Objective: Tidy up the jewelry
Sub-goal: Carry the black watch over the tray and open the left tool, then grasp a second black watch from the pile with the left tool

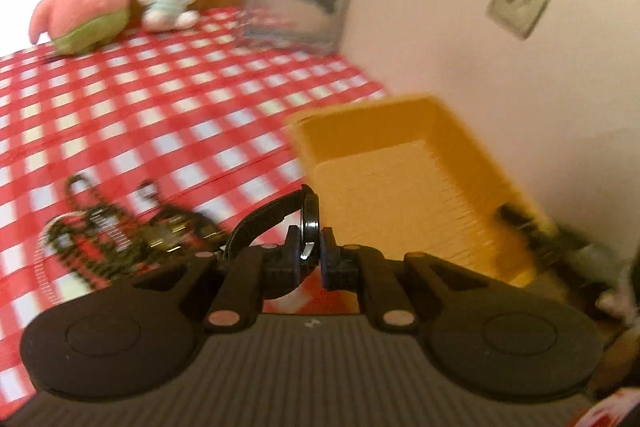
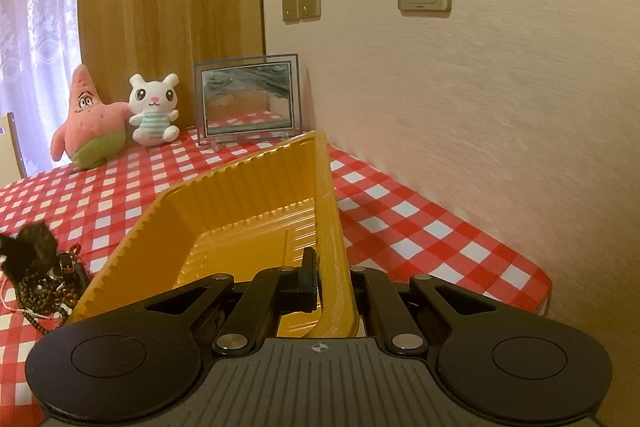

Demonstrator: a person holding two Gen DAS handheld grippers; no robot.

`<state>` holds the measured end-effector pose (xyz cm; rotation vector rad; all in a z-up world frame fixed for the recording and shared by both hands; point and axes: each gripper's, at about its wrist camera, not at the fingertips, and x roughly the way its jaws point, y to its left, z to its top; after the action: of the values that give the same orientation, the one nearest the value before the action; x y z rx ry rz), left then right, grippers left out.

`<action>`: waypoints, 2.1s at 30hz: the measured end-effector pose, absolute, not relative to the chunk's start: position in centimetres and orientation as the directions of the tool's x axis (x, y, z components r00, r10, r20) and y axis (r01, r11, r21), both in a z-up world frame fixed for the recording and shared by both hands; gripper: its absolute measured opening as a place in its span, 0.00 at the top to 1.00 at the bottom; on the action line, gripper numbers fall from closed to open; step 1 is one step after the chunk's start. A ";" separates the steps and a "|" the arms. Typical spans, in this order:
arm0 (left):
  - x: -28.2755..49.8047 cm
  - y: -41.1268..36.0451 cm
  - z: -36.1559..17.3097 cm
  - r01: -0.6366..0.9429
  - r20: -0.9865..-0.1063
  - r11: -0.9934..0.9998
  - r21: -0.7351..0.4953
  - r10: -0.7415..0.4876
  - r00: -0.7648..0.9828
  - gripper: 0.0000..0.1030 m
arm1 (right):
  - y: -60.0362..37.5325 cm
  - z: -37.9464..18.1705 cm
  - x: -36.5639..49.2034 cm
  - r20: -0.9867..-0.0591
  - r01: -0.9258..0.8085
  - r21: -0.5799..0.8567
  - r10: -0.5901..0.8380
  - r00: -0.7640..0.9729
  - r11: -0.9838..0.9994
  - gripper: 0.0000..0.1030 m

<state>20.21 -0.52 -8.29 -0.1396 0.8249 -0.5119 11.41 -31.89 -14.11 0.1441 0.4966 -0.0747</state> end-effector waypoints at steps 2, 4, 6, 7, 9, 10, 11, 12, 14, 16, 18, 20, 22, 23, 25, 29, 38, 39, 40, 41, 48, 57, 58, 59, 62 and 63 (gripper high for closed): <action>20.3 -1.4 -8.0 0.406 -0.646 0.847 -0.342 -0.526 0.554 0.92 | -31.7 -14.1 11.6 -0.479 0.102 0.113 -0.036 0.877 0.988 0.96; 20.5 -2.9 -8.1 0.434 -0.641 0.828 -0.354 -0.553 0.532 0.92 | -31.5 -14.0 11.8 -0.480 0.096 0.105 -0.034 0.877 0.990 0.96; 20.8 -4.2 -8.6 0.461 -0.637 0.811 -0.359 -0.575 0.514 0.92 | -31.5 -14.0 12.0 -0.480 0.092 0.100 -0.033 0.876 0.991 0.96; 21.0 -4.7 -8.9 0.470 -0.634 0.804 -0.365 -0.584 0.507 0.92 | -31.4 -14.0 12.1 -0.481 0.092 0.099 -0.033 0.876 0.991 0.96; 21.5 -5.7 -10.0 0.474 -0.645 0.794 -0.382 -0.596 0.478 0.92 | -31.3 -14.1 12.1 -0.482 0.090 0.099 -0.031 0.875 0.991 0.96; 21.8 -6.0 -10.4 0.471 -0.650 0.793 -0.387 -0.597 0.470 0.92 | -31.2 -14.1 12.2 -0.483 0.089 0.099 -0.031 0.875 0.991 0.96; 22.0 -6.3 -10.9 0.465 -0.658 0.795 -0.389 -0.593 0.464 0.92 | -31.1 -14.1 12.3 -0.483 0.088 0.098 -0.030 0.875 0.991 0.96; 22.2 -6.7 -11.3 0.463 -0.669 0.797 -0.388 -0.589 0.454 0.92 | -31.0 -14.2 12.4 -0.484 0.087 0.096 -0.030 0.875 0.992 0.96; 22.6 -7.1 -12.0 0.450 -0.682 0.804 -0.388 -0.579 0.446 0.92 | -30.9 -14.2 12.4 -0.485 0.086 0.092 -0.030 0.874 0.992 0.96; 22.7 -7.3 -12.5 0.445 -0.694 0.812 -0.378 -0.566 0.444 0.92 | -30.9 -14.2 12.5 -0.485 0.086 0.092 -0.031 0.874 0.992 0.96; 22.9 -7.3 -12.6 0.435 -0.698 0.819 -0.374 -0.557 0.449 0.91 | -30.9 -14.2 12.5 -0.483 0.083 0.091 -0.029 0.875 0.992 0.96; 22.9 -7.2 -12.4 0.440 -0.688 0.815 -0.378 -0.565 0.456 0.89 | -30.7 -14.2 12.6 -0.482 0.080 0.084 -0.030 0.876 0.993 0.96; 22.8 -7.0 -11.7 0.447 -0.671 0.805 -0.390 -0.581 0.461 0.80 | -30.6 -14.3 12.8 -0.483 0.080 0.080 -0.031 0.875 0.994 0.96; 22.6 -6.9 -11.4 0.453 -0.663 0.801 -0.392 -0.587 0.465 0.79 | -30.6 -14.3 12.8 -0.485 0.080 0.081 -0.030 0.874 0.994 0.96; 22.5 -6.6 -10.7 0.461 -0.650 0.799 -0.387 -0.591 0.478 0.79 | -30.5 -14.3 12.9 -0.484 0.079 0.076 -0.033 0.875 0.994 0.96; 22.0 -4.7 -9.6 0.451 -0.626 0.801 -0.393 -0.593 0.507 0.79 | -30.4 -14.2 13.0 -0.483 0.080 0.066 -0.038 0.875 0.995 0.96; 20.3 2.9 -10.0 0.340 -0.689 0.916 -0.214 -0.388 0.612 0.79 | -30.3 -14.1 12.8 -0.483 0.096 0.039 -0.065 0.873 0.995 0.96; 20.3 3.7 -10.3 0.325 -0.700 0.926 -0.195 -0.363 0.615 0.79 | -30.4 -14.1 12.8 -0.483 0.100 0.038 -0.069 0.873 0.994 0.96; 20.1 4.4 -10.6 0.309 -0.710 0.935 -0.174 -0.337 0.619 0.79 | -30.4 -14.0 12.8 -0.483 0.105 0.034 -0.076 0.872 0.994 0.96; 20.1 5.0 -10.9 0.300 -0.716 0.941 -0.159 -0.319 0.621 0.79 | -30.5 -14.0 12.7 -0.483 0.110 0.031 -0.082 0.872 0.993 0.96; 20.5 5.5 -12.5 0.305 -0.736 0.945 -0.117 -0.289 0.612 0.78 | -30.8 -13.8 12.5 -0.486 0.135 0.026 -0.106 0.867 0.990 0.96; 22.7 2.4 -14.3 0.355 -0.738 0.930 -0.097 -0.307 0.601 0.75 | -30.6 -13.8 12.5 -0.488 0.154 0.015 -0.127 0.863 0.988 0.96; 22.9 2.1 -14.4 0.363 -0.737 0.927 -0.092 -0.308 0.601 0.75 | -30.6 -13.8 12.5 -0.489 0.158 0.015 -0.131 0.863 0.987 0.96; 23.2 1.8 -14.5 0.369 -0.736 0.925 -0.090 -0.311 0.602 0.75 | -30.7 -13.7 12.5 -0.489 0.161 0.015 -0.133 0.862 0.987 0.96; 24.1 1.1 -14.9 0.377 -0.734 0.922 -0.083 -0.313 0.603 0.74 | -30.8 -13.7 12.5 -0.490 0.170 0.015 -0.141 0.860 0.985 0.96; 24.5 0.9 -15.2 0.371 -0.739 0.925 -0.076 -0.303 0.602 0.74 | -30.9 -13.7 12.5 -0.491 0.172 0.016 -0.142 0.860 0.985 0.96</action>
<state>24.50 0.89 -15.19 0.0883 0.8386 -0.3909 12.53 -30.91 -13.73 0.0599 0.5105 -0.1647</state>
